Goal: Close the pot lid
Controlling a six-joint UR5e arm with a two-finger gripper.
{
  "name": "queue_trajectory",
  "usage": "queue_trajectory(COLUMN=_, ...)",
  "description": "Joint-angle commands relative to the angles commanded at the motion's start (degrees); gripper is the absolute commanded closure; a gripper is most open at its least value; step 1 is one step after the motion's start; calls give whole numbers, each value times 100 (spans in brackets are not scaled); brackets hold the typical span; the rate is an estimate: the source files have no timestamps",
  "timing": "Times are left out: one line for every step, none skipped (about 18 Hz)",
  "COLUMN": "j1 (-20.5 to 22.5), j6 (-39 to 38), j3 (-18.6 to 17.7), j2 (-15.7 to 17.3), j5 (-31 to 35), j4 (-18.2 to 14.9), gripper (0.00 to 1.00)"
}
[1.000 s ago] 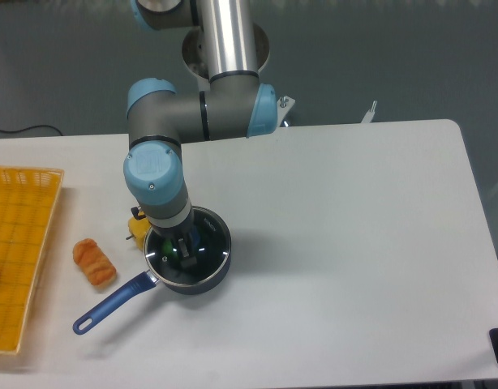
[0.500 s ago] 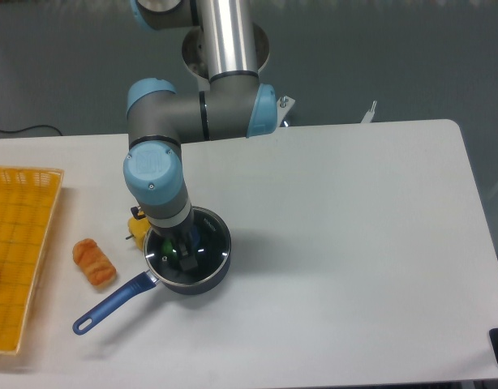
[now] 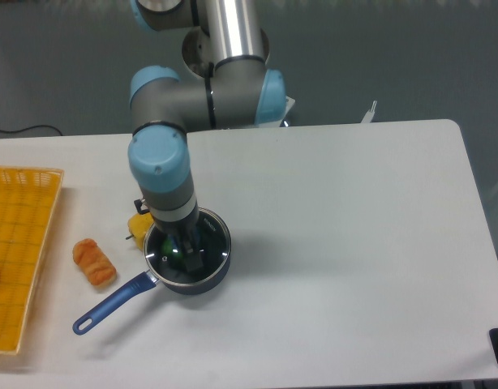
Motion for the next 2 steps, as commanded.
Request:
queue_trajectory(j1=18, j6=97, j3=-9, j2=9, j5=-9, j4=0, gripper=0)
queue_trajectory(j1=79, j6=142, j3=-9, j2=52, j5=-17, j4=0, gripper=0)
